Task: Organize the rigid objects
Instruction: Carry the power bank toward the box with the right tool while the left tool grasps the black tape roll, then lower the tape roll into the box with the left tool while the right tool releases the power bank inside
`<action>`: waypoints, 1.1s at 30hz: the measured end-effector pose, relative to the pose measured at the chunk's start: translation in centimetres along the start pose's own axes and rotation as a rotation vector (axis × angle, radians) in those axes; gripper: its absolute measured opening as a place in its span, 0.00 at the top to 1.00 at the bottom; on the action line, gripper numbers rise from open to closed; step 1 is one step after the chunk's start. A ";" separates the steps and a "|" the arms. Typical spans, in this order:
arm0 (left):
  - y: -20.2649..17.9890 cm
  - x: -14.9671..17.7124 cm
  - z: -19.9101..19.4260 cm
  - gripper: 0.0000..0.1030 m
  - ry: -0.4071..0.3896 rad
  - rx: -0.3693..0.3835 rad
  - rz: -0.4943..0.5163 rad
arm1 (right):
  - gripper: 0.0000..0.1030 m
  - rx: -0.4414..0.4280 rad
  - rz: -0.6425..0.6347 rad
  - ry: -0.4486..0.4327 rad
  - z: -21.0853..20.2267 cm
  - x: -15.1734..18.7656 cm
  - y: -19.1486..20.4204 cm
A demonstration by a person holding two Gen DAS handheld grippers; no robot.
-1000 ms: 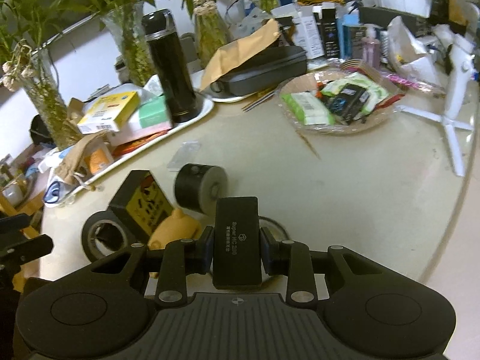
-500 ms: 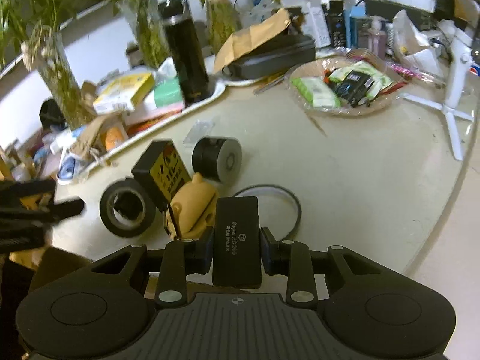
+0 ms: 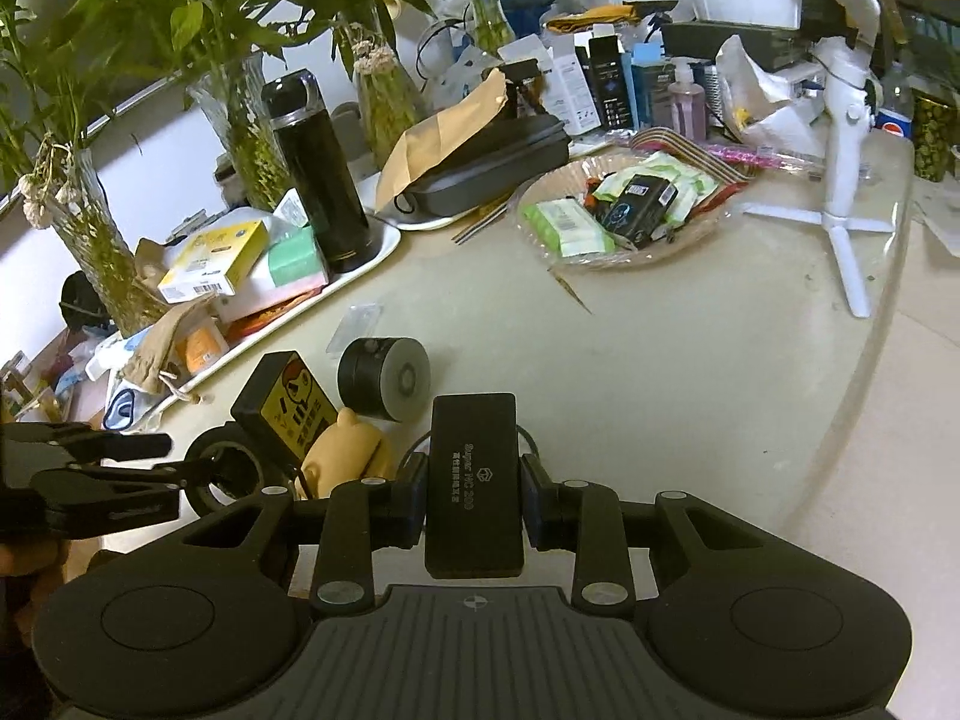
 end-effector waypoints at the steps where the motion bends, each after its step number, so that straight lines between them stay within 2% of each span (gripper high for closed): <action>1: -0.1 0.0 0.1 0.72 0.002 0.008 0.000 | 0.67 0.001 0.002 -0.002 -0.1 0.0 -0.1; 3: -0.2 -0.1 0.1 0.81 0.004 0.026 -0.008 | 0.67 0.001 0.008 -0.006 -0.3 0.0 -0.3; 8: 0.1 0.0 0.0 0.81 -0.014 0.025 -0.020 | 0.67 0.004 0.009 -0.016 -0.6 0.0 -0.2; 17: 2.0 -0.9 -2.6 0.81 -0.067 0.069 -0.116 | 0.67 0.012 0.012 -0.046 -1.3 -0.2 0.1; 27: 2.3 -0.9 -6.5 0.81 -0.109 0.148 -0.147 | 0.67 -0.058 0.004 -0.051 -1.9 0.4 1.7; 33: 2.0 0.4 -9.0 0.81 -0.123 0.193 -0.152 | 0.67 -0.111 -0.012 -0.040 -2.4 1.6 3.4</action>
Point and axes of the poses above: each gripper's, at about its wrist camera, not at the fingertips, and z roughly the way its jaws point, y to its left, x to its underside, the point moved 6 cm from there along z, roughly the way its jaws point, and after that the axes turned 10 degrees about -x, right-handed, at the moved point
